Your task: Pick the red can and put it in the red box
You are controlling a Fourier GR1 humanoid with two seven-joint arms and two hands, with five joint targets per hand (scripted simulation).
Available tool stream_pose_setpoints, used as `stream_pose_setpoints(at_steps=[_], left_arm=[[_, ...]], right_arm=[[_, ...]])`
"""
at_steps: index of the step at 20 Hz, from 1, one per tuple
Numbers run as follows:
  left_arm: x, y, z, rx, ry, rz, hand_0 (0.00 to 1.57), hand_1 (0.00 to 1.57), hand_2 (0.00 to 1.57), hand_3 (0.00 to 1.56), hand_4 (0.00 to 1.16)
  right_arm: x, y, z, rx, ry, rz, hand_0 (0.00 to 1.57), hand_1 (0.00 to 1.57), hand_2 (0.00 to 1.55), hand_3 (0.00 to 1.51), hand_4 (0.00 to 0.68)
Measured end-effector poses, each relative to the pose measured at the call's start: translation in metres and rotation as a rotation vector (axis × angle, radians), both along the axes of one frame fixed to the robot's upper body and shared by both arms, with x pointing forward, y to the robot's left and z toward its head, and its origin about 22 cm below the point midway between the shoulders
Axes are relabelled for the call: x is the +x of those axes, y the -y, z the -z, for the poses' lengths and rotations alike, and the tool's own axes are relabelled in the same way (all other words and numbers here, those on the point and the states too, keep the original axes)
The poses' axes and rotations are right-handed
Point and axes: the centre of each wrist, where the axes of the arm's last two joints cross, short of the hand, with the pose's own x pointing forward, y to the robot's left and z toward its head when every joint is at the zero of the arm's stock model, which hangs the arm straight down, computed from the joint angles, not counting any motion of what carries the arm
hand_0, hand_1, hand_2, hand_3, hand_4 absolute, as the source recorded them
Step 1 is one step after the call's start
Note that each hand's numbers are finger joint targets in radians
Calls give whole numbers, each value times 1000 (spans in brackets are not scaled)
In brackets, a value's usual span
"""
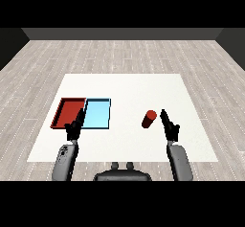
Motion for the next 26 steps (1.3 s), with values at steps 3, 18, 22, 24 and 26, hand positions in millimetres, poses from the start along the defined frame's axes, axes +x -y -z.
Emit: stream_pose_setpoints(at_steps=[3, 18, 22, 24, 26], left_arm=[[0, -1, 0, 3, 8, -7, 0, 0, 0, 0, 0], [-4, -6, -3, -64, 409, -22, 0, 0, 0, 0, 0], [-4, -5, -1, -75, 433, -16, 0, 0, 0, 0, 0], [-8, -2, -3, -76, 439, -11, 0, 0, 0, 0, 0], [-5, 1, 1, -74, 441, -16, 0, 0, 0, 0, 0]], right_arm=[[0, 14, -1, 6, 4, 8, 0, 0, 0, 0, 0], [-5, 70, -7, 168, 271, -98, 0, 0, 0, 0, 0], [-4, 73, -3, 174, 280, -99, 0, 0, 0, 0, 0], [-2, 72, -1, 171, 279, -96, 0, 0, 0, 0, 0], [0, 73, -4, 172, 284, -92, 0, 0, 0, 0, 0]])
